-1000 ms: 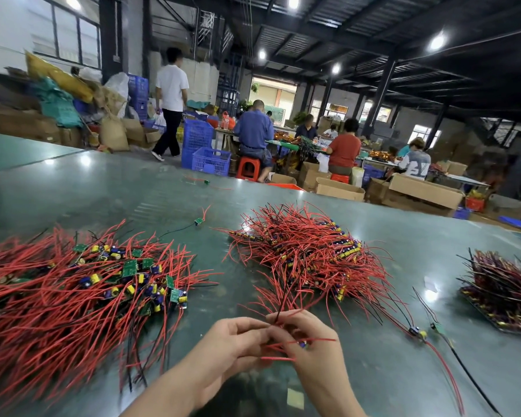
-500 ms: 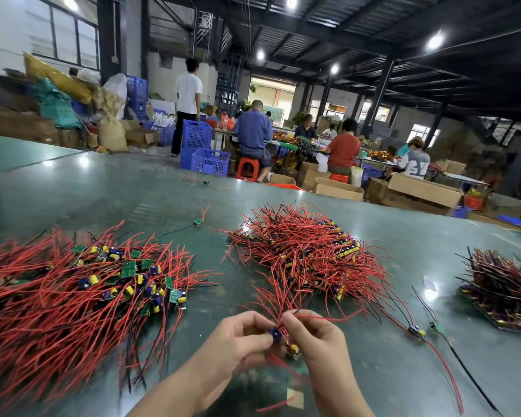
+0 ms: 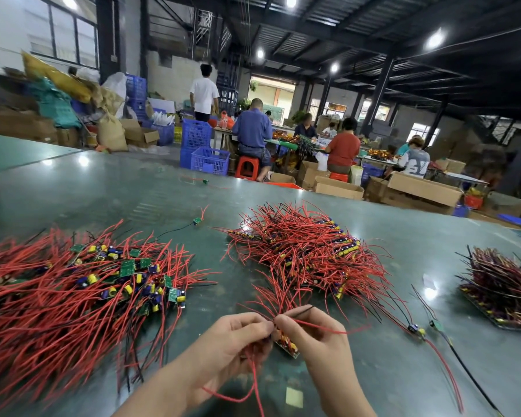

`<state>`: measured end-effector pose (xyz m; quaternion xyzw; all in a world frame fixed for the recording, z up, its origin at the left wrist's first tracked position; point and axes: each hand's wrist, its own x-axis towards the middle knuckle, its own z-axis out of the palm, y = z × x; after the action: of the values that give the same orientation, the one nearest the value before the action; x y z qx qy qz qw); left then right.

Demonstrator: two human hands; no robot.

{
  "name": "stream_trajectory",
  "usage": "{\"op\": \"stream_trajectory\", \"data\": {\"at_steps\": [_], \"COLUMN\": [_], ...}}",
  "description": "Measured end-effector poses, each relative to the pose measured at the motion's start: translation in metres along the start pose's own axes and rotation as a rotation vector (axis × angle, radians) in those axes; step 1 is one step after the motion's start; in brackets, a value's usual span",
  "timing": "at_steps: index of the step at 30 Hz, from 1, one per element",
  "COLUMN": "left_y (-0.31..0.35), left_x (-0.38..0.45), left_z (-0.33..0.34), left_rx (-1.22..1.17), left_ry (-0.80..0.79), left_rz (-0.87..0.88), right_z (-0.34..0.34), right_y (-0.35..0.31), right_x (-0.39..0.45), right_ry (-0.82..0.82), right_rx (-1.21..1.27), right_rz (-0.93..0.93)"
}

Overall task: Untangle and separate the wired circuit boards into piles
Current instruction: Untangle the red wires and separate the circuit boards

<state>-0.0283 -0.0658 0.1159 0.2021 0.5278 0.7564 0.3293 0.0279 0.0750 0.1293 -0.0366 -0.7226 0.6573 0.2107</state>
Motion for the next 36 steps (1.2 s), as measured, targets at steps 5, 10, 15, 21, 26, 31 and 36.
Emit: {"op": "stream_trajectory", "data": {"at_steps": [5, 10, 15, 21, 26, 31, 36], "left_y": [0.0, -0.001, -0.003, 0.0, -0.001, -0.001, -0.01], "left_x": [0.0, 0.002, 0.004, 0.002, 0.001, 0.0, 0.008], "left_z": [0.003, -0.003, -0.011, -0.012, -0.009, -0.008, -0.012], "left_rx": [0.031, 0.188, 0.237, 0.184, 0.26, 0.28, 0.793], "left_ry": [0.031, 0.115, 0.13, -0.073, -0.089, -0.037, 0.28], "left_rz": [0.053, 0.084, 0.097, -0.075, -0.043, -0.057, 0.111], "right_z": [-0.005, -0.01, -0.015, -0.011, -0.011, -0.008, 0.002], "right_y": [-0.003, -0.003, -0.004, -0.004, -0.001, 0.0, 0.007], "right_x": [0.001, 0.003, 0.004, 0.002, 0.004, 0.003, 0.0], "right_ry": [-0.074, -0.183, -0.123, -0.104, -0.023, 0.0, 0.029], "right_rx": [-0.005, -0.127, -0.137, -0.211, -0.259, -0.309, -0.482], "right_rz": [-0.01, -0.078, 0.036, 0.012, -0.014, -0.051, -0.146]}}
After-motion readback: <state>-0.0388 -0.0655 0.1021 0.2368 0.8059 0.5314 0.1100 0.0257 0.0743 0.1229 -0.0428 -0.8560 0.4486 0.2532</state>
